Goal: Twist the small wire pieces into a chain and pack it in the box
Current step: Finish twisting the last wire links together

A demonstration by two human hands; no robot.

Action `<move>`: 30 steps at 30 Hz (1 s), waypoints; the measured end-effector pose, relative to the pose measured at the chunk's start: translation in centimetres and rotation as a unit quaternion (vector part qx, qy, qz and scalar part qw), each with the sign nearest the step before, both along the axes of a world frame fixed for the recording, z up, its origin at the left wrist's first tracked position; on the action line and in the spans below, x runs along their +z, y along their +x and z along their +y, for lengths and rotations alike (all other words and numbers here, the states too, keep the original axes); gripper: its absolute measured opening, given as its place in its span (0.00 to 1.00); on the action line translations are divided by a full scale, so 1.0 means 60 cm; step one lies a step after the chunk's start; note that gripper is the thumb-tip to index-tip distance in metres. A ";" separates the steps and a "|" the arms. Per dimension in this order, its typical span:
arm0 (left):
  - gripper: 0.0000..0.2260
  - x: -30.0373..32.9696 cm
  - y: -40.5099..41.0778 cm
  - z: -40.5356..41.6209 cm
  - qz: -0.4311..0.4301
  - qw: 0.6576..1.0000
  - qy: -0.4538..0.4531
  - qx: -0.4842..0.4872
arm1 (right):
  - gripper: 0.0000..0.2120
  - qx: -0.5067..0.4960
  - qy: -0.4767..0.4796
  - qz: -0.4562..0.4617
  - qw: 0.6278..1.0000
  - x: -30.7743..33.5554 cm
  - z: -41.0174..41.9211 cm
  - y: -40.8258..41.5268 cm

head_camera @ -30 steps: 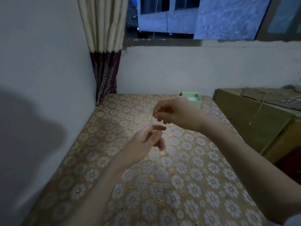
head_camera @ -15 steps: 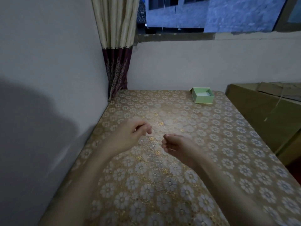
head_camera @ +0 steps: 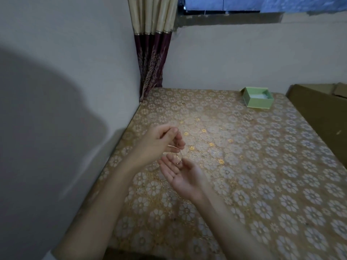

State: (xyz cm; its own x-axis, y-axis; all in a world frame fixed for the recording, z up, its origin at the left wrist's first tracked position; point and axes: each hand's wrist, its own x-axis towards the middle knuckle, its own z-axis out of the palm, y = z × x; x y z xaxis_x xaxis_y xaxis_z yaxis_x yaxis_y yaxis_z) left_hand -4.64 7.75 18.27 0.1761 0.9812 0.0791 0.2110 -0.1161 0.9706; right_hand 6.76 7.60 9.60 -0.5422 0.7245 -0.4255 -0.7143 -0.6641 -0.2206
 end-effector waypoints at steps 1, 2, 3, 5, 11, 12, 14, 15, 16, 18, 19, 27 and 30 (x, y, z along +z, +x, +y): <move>0.12 -0.004 -0.003 0.000 0.000 1.000 -0.008 0.001 | 0.25 -0.004 -0.011 0.016 1.000 -0.005 0.002 -0.005; 0.11 -0.009 -0.007 -0.001 0.005 1.000 -0.015 -0.001 | 0.27 -0.004 -0.018 0.030 0.999 -0.008 0.004 -0.010; 0.11 -0.014 -0.010 -0.002 0.025 1.000 -0.017 -0.004 | 0.27 -0.004 -0.023 0.040 0.999 -0.010 0.005 -0.016; 0.11 -0.027 -0.018 -0.001 0.113 0.994 0.007 -0.006 | 0.27 -0.004 -0.020 0.050 0.999 -0.013 0.006 -0.026; 0.15 -0.057 -0.044 0.001 0.265 0.964 0.002 -0.021 | 0.27 0.003 0.005 0.044 0.999 -0.012 0.009 -0.037; 0.15 -0.056 -0.046 0.001 0.277 0.961 0.009 -0.010 | 0.26 0.003 0.001 0.025 1.000 -0.016 0.013 -0.039; 0.15 -0.057 -0.057 0.006 0.308 0.951 0.016 0.036 | 0.23 0.009 -0.009 -0.026 1.000 -0.027 0.019 -0.041; 0.15 -0.063 -0.067 0.010 0.329 0.942 0.021 0.059 | 0.20 0.018 -0.003 -0.060 0.998 -0.033 0.021 -0.041; 0.13 -0.071 -0.079 0.015 0.352 0.933 0.020 0.074 | 0.16 0.030 0.014 -0.104 0.994 -0.038 0.022 -0.041; 0.10 -0.098 -0.102 0.019 0.395 0.916 -0.008 0.077 | 0.12 0.061 0.082 -0.234 0.967 -0.048 0.023 -0.039; 0.09 -0.115 -0.112 0.018 0.410 0.908 -0.028 0.079 | 0.12 0.078 0.134 -0.321 0.934 -0.053 0.022 -0.038; 0.10 -0.189 -0.142 -0.022 0.384 0.913 -0.074 0.115 | 0.12 0.189 0.471 -0.693 0.512 -0.062 0.015 -0.081; 0.14 -0.198 -0.145 -0.027 0.391 0.913 -0.069 0.100 | 0.14 0.190 0.503 -0.747 0.392 -0.077 0.009 -0.106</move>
State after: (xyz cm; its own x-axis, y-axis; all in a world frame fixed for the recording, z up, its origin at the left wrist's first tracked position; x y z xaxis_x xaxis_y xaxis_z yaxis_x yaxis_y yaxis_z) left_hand -13.32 6.12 6.39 -0.0579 0.9910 -0.1203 0.8483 0.1124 0.5175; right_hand 0.43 8.16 4.97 -0.3825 0.9207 -0.0779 0.8186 0.2987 -0.4905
